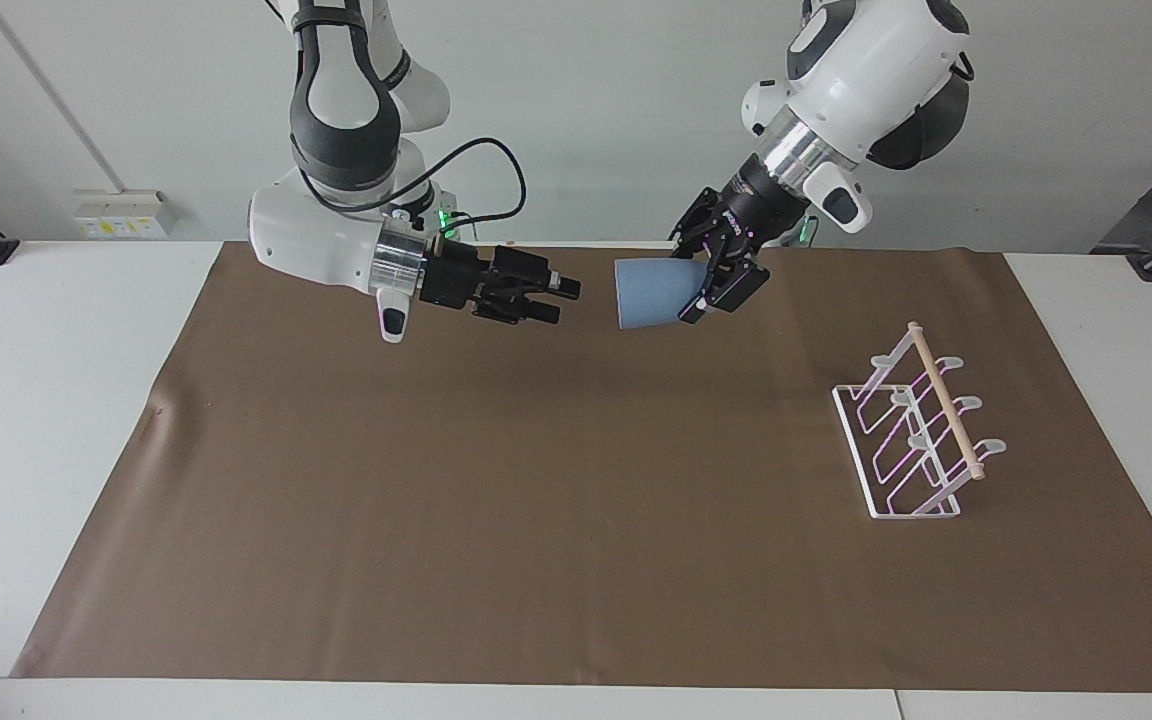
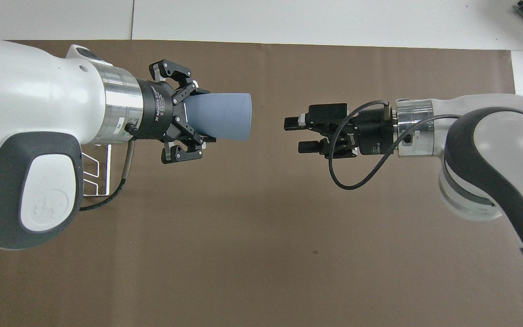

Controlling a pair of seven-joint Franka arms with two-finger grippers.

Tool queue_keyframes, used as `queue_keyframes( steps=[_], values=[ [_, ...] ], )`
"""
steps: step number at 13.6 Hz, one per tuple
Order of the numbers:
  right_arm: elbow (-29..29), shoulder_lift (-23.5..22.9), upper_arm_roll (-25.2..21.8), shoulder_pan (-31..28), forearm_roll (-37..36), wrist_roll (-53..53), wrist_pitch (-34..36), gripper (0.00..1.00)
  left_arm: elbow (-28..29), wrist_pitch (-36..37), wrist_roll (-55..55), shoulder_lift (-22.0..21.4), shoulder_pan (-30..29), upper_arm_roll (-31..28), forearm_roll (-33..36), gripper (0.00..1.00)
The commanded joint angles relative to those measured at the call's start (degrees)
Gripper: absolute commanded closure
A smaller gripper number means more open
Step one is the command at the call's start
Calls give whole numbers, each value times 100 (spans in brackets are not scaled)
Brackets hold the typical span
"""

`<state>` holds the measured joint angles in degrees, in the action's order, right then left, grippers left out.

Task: Hang cup on cup holder
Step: 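Open the right gripper and withdraw while the left gripper pulls the cup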

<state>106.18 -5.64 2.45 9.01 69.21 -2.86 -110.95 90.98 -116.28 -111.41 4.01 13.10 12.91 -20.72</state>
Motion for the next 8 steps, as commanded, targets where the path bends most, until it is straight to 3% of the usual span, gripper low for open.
queue_keyframes(
  steps=[1,8],
  values=[
    [-325,54,27,-74,-1255,75,-76,0,25,306,102,-84,0,-35,778,100],
    [-536,54,44,-66,-4542,31,-357,0,217,730,2123,-190,-483,-70,1289,100]
  ],
)
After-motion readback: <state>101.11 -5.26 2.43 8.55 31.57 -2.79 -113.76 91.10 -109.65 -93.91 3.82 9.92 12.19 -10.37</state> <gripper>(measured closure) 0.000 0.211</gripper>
